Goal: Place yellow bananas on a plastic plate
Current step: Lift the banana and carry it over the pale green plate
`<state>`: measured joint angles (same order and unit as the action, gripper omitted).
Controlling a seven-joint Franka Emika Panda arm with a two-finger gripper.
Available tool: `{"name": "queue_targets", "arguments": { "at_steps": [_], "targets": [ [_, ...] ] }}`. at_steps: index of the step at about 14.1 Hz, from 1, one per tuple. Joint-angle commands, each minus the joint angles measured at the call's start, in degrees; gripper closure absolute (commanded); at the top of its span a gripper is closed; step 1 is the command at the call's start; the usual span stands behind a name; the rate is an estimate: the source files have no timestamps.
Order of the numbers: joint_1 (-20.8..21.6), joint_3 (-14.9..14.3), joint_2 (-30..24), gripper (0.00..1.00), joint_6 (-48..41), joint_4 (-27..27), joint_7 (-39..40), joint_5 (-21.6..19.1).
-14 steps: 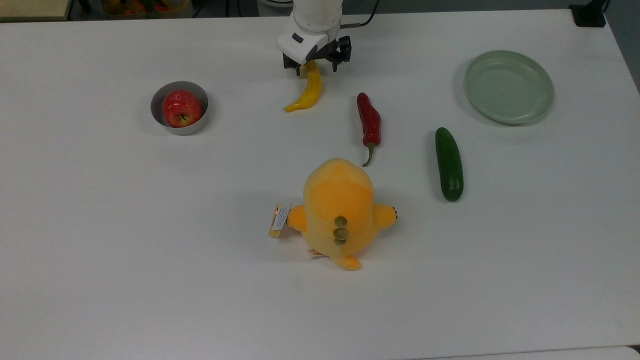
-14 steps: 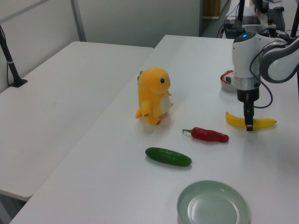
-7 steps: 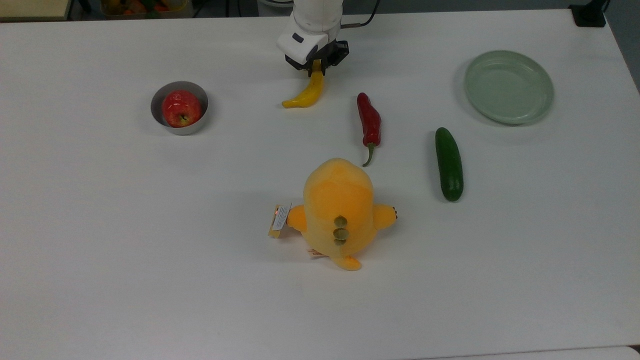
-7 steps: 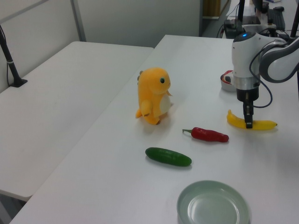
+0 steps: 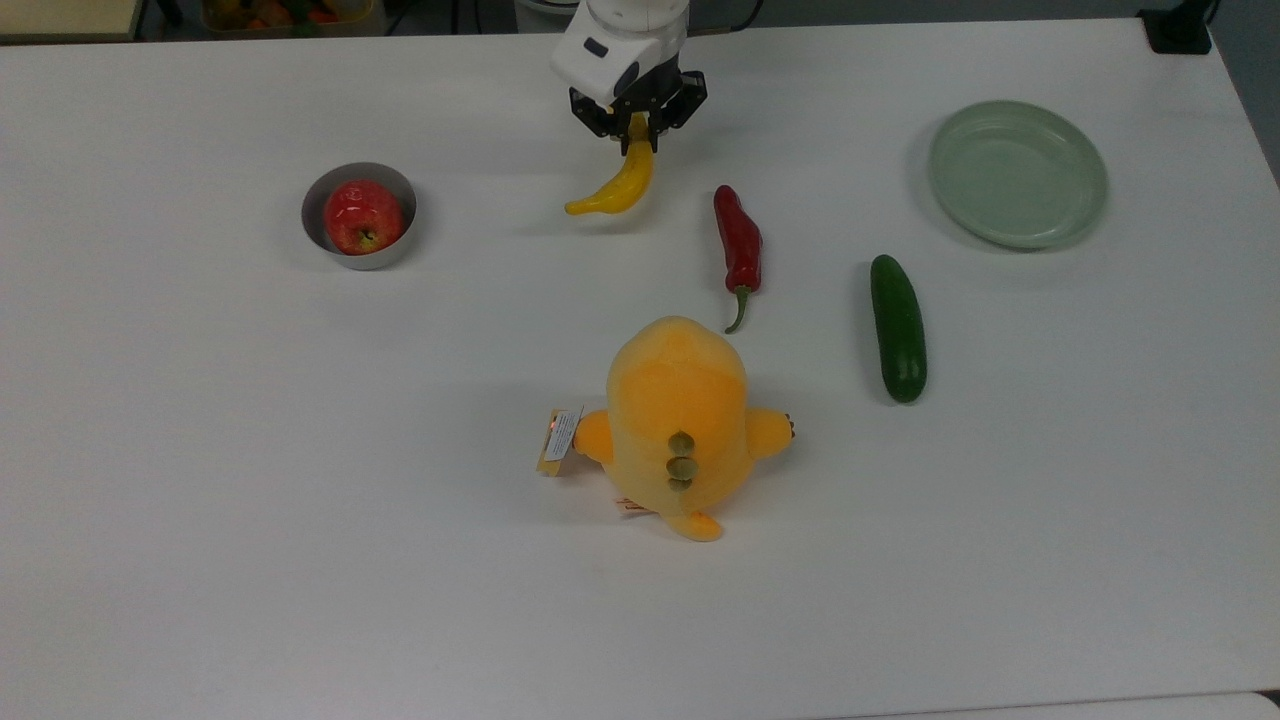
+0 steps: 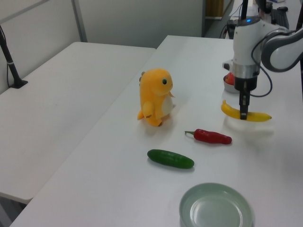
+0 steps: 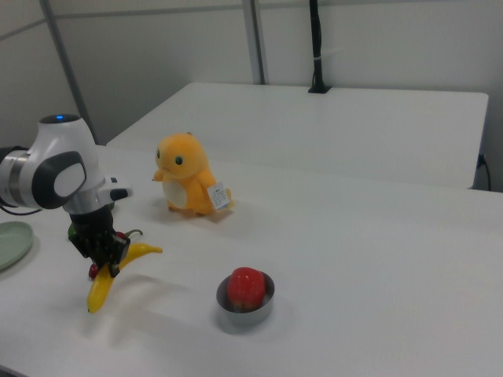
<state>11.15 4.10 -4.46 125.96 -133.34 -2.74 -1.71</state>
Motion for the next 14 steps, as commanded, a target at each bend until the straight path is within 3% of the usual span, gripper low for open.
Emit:
{"name": "queue_targets", "arguments": {
  "at_steps": [1,4,7,9,12,14],
  "targets": [
    [-0.4,0.2,-2.6,0.92,-3.4,4.8,0.0,-0.3],
    [3.5,1.4,-1.4,0.92,-3.3,12.0,-6.6,-2.2],
    [8.5,7.7,2.3,0.91,-2.8,19.7,-19.3,-2.3],
    [9.2,14.0,7.9,0.90,-2.9,26.1,-29.0,-1.5],
    [16.0,14.5,19.5,0.90,-2.8,35.7,-40.6,0.2],
    [20.3,14.5,25.2,0.90,-2.2,37.8,-46.9,7.4]
  ]
}}
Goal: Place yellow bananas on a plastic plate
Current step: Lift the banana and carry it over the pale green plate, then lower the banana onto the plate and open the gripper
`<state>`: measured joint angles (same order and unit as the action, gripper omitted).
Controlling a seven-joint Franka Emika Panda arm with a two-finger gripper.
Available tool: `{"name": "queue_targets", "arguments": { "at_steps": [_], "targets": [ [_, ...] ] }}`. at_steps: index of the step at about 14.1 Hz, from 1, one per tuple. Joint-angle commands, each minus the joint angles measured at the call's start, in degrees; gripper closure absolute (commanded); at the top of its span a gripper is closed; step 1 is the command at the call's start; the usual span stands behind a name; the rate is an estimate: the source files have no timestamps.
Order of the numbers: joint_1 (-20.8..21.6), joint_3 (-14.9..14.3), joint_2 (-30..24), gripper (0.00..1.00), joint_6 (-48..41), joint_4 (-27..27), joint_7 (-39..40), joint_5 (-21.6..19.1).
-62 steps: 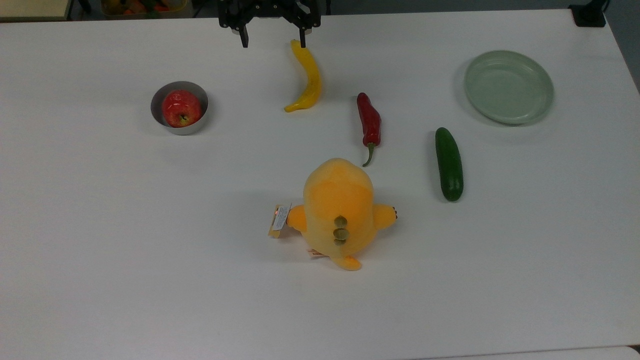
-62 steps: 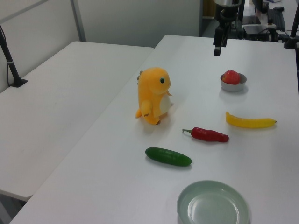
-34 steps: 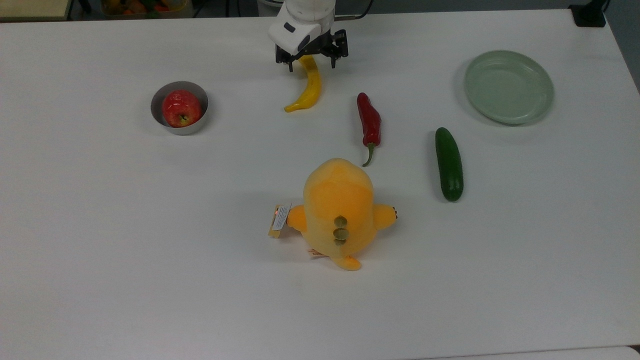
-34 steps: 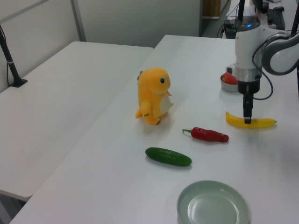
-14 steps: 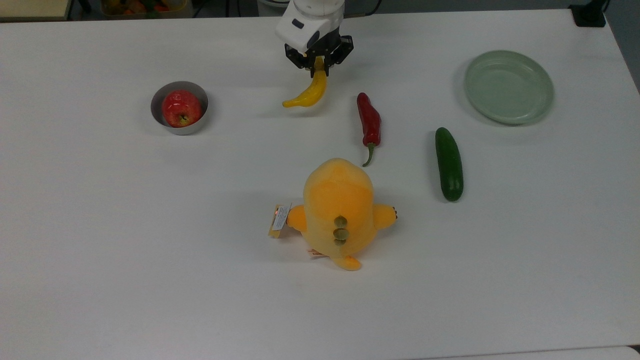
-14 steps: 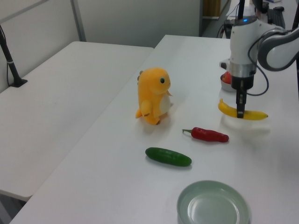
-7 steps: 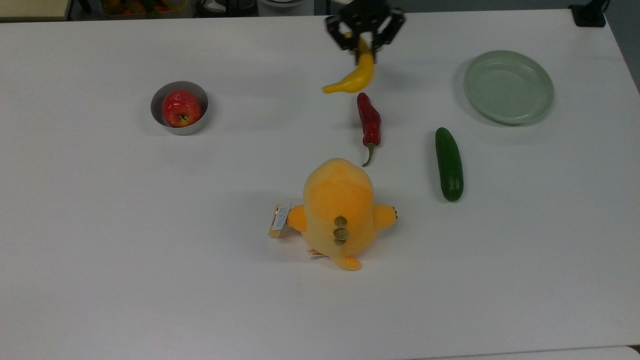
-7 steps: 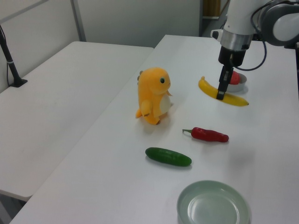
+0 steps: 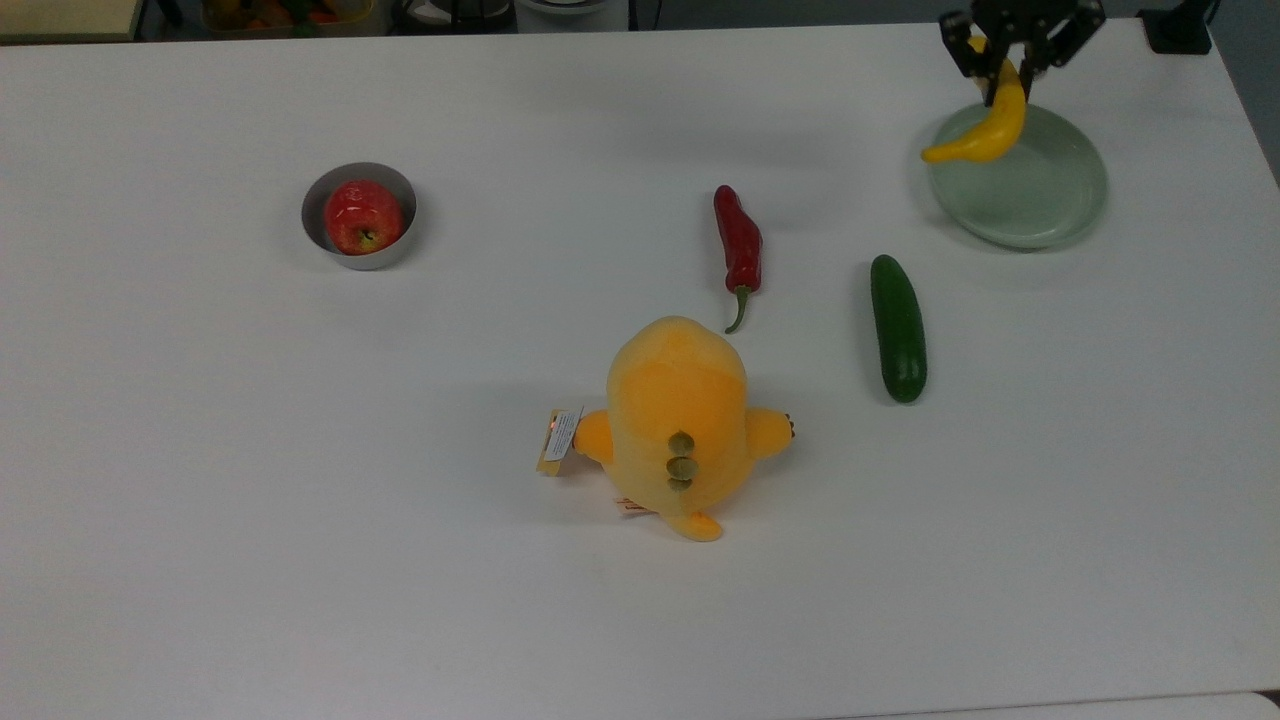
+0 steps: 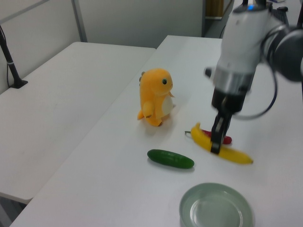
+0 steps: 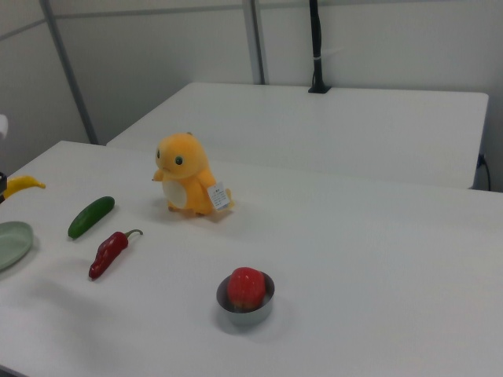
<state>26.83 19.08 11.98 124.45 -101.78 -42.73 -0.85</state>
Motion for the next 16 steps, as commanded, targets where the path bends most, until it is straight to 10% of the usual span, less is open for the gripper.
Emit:
{"name": "queue_targets", "arguments": {
  "at_steps": [1,6,8,16],
  "targets": [
    [5.9,-0.4,10.0,0.90,1.0,6.2,-8.1,8.0],
    [9.0,-0.4,15.2,0.83,4.0,6.4,-10.6,13.3],
    [8.9,-0.4,15.9,0.04,3.9,7.8,-11.0,13.4],
    [6.4,-0.4,6.8,0.00,2.7,4.5,-10.4,12.9]
  ]
}}
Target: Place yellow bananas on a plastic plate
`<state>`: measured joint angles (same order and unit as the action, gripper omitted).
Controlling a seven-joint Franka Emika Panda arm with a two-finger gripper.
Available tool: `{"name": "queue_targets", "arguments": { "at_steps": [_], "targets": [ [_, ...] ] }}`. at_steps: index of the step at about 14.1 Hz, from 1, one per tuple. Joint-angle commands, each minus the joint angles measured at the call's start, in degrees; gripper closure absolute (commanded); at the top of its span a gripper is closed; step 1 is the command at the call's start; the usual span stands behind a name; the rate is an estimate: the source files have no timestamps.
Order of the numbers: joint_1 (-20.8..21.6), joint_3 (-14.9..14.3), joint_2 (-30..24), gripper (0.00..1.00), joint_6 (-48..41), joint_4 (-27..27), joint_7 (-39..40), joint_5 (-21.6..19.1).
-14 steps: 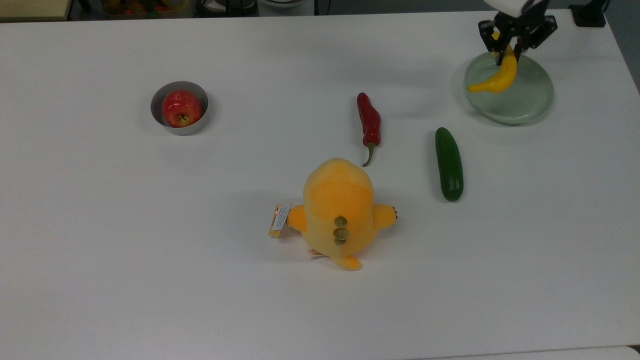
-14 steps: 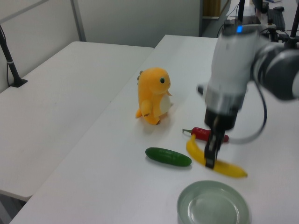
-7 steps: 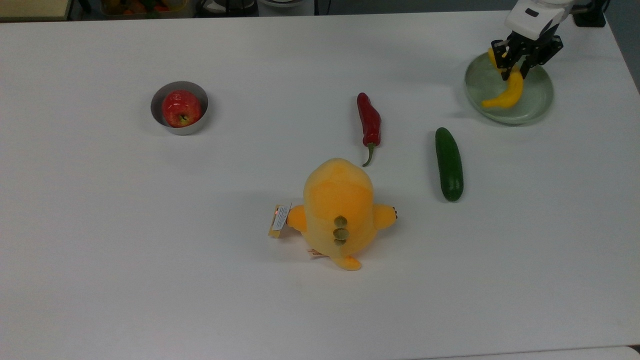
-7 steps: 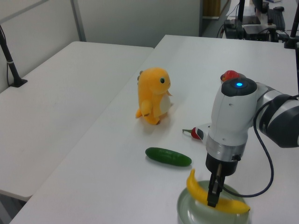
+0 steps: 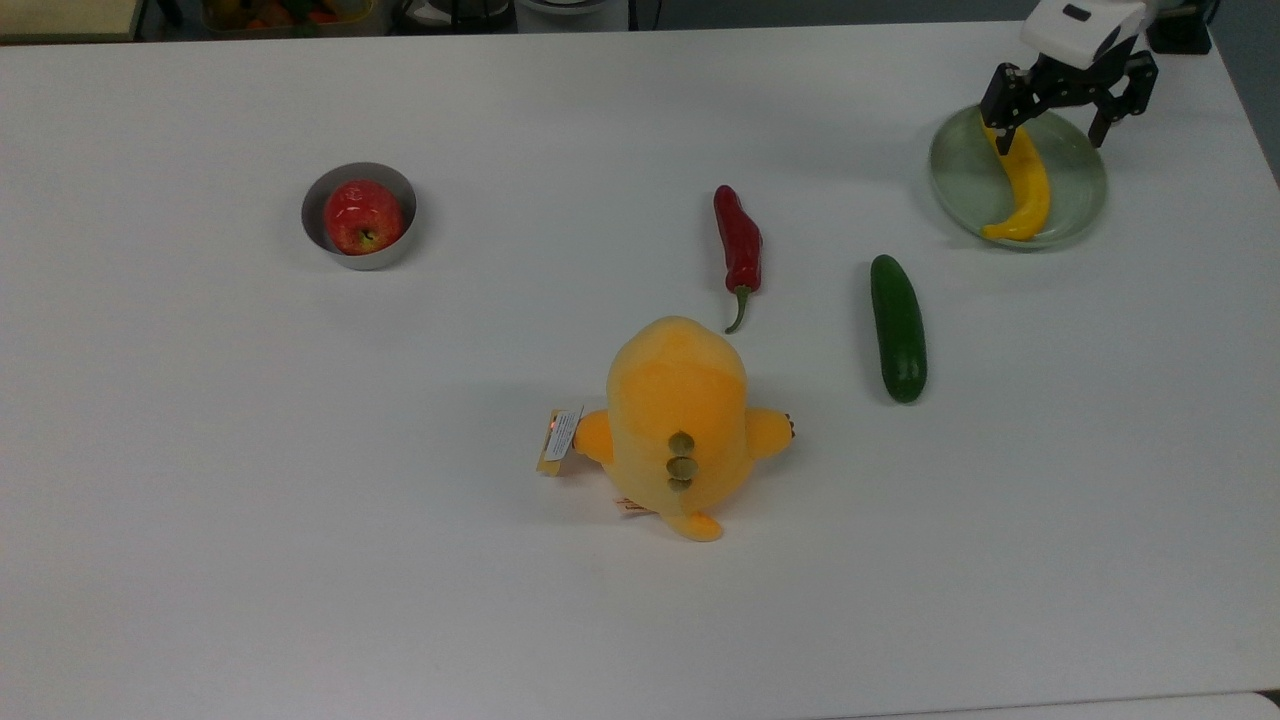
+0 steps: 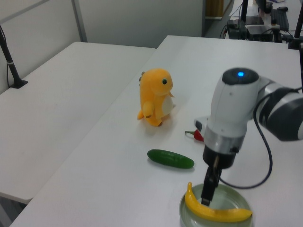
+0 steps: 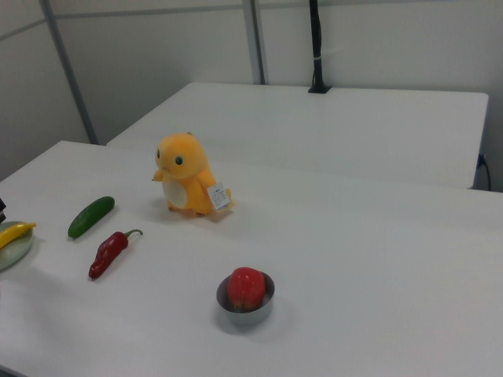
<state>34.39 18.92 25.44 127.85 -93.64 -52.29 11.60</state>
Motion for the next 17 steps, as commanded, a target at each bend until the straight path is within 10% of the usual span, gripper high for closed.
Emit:
{"name": "queue_targets", "arguments": {
  "at_steps": [1,10,17],
  "targets": [
    [-2.4,-0.3,-8.5,0.00,-1.5,-4.8,-0.3,0.4],
    [-17.0,-1.7,-26.7,0.00,-23.5,-13.4,25.9,-5.0],
    [-22.3,-8.4,-33.8,0.00,-33.2,-12.6,27.5,-8.0]
  ]
}}
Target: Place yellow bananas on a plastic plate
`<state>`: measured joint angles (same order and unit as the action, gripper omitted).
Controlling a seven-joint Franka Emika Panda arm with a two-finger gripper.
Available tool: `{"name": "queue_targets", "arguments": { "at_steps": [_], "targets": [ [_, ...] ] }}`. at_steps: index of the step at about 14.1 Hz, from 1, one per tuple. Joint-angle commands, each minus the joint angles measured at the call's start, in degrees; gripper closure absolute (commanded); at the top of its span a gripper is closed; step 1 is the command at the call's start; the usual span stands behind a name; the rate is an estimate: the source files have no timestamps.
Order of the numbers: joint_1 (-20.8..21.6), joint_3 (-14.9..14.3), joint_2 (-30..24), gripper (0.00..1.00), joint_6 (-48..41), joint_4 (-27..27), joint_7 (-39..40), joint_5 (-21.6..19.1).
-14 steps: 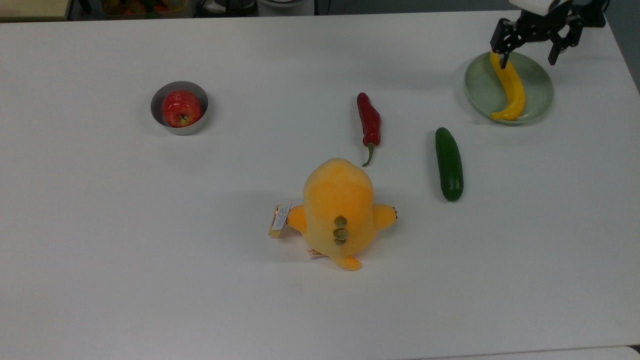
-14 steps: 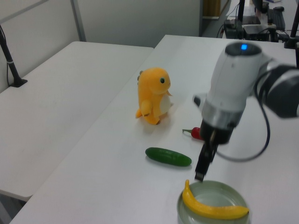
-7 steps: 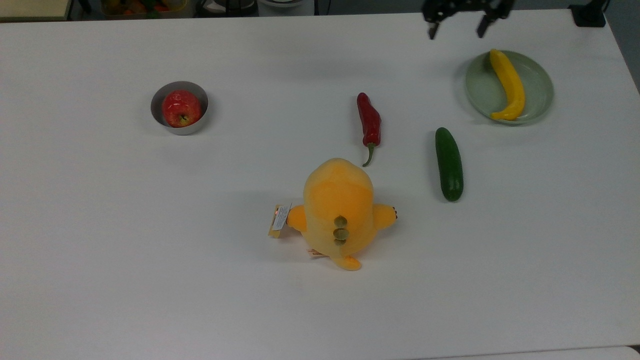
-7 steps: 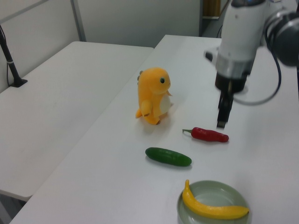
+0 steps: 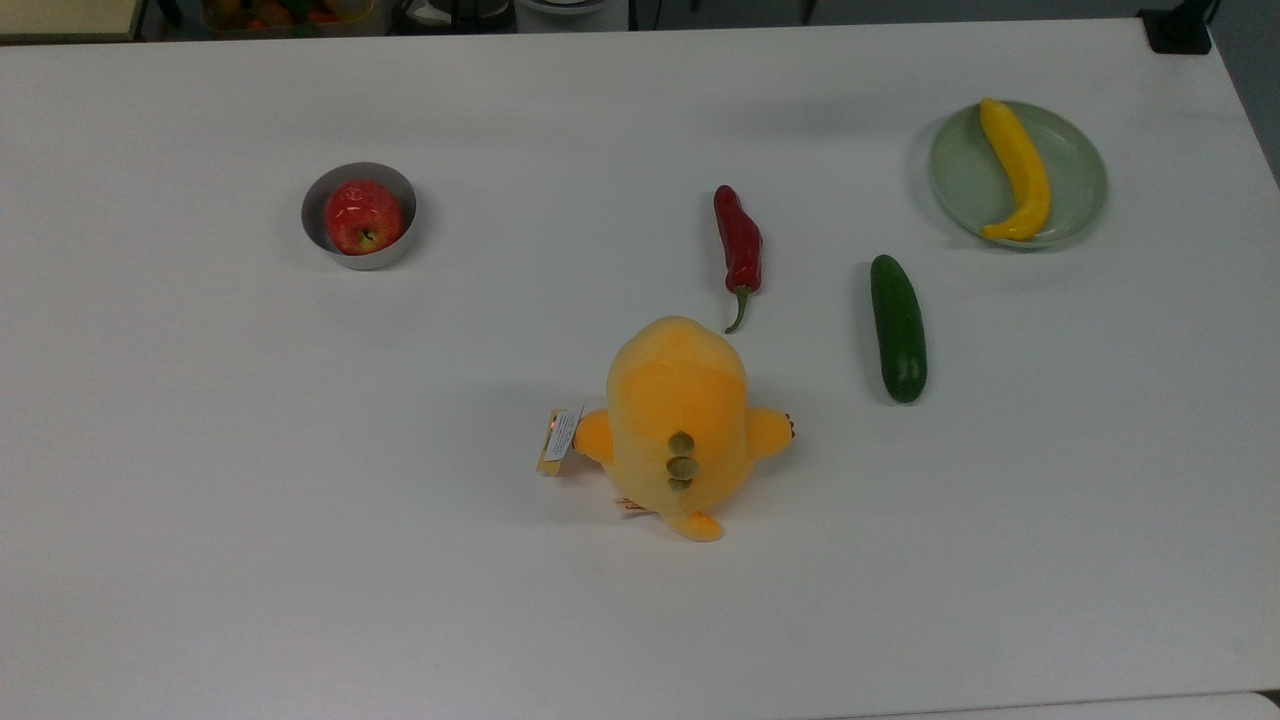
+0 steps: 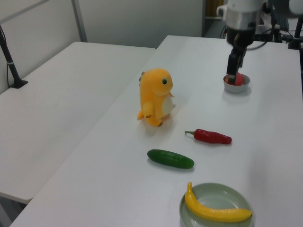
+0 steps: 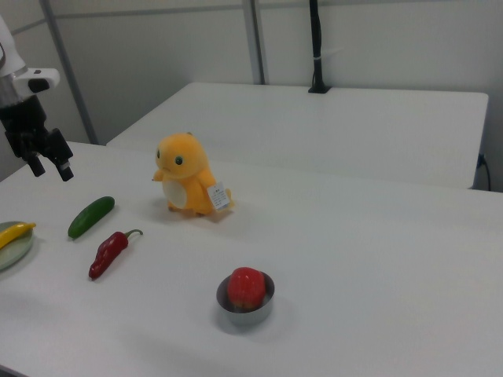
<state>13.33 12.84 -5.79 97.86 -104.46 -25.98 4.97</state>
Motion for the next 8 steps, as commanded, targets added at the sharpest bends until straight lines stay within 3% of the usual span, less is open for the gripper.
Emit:
{"name": "queue_targets", "arguments": {
  "at_steps": [1,5,8],
  "targets": [
    [-2.0,-3.8,-2.3,0.00,-2.6,-1.9,2.2,-1.3],
    [-2.3,-13.0,-1.8,0.00,-0.1,-2.0,10.4,-1.5],
    [-5.7,-13.8,0.0,0.00,1.5,-1.7,14.3,-1.8]
  ]
}}
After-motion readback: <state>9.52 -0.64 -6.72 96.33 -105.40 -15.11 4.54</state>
